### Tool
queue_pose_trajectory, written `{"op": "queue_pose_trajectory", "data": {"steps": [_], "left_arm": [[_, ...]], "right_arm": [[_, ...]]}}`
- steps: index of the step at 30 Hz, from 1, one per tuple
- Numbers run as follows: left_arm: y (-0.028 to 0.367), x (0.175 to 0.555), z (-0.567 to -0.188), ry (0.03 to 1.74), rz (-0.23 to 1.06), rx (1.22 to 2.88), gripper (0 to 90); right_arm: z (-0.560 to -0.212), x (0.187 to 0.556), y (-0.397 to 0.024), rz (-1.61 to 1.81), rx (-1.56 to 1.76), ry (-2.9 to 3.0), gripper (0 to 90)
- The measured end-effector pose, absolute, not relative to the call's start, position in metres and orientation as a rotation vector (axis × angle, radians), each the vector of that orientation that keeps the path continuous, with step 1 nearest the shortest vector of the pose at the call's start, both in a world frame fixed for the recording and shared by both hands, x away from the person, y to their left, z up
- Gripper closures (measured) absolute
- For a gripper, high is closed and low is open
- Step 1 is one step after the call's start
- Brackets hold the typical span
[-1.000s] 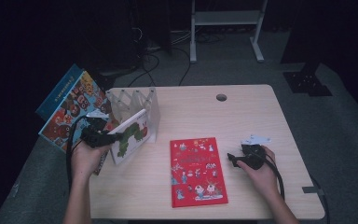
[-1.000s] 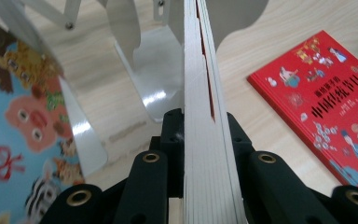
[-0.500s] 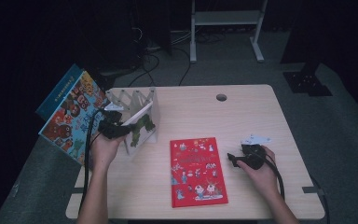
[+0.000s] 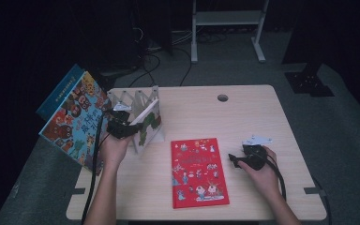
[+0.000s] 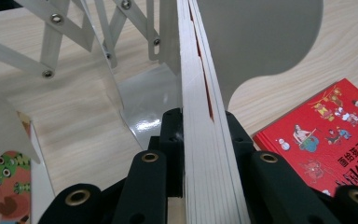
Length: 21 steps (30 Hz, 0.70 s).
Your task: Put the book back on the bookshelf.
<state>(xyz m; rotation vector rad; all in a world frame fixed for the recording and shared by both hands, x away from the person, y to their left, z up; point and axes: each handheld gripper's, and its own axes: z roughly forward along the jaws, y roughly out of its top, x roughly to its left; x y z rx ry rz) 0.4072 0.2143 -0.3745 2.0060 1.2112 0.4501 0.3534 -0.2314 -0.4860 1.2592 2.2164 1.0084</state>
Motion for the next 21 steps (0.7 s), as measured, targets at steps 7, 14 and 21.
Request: {"op": "queue_pose_trajectory", "data": {"steps": [7,14,21], "left_arm": [[0.205,0.407,-0.385,1.176,0.452,2.051,71.9],[0.201,0.405,-0.39,1.151,0.442,2.063,64.9],[0.207,0.395,-0.39,1.097,0.439,2.113,49.5]], "right_arm": [[-0.486,0.354,-0.231,1.008,1.26,2.218,24.9],[-0.486,0.354,-0.231,1.008,1.258,2.219,24.9],[-0.486,0.354,-0.231,1.008,1.258,2.219,24.9]]}}
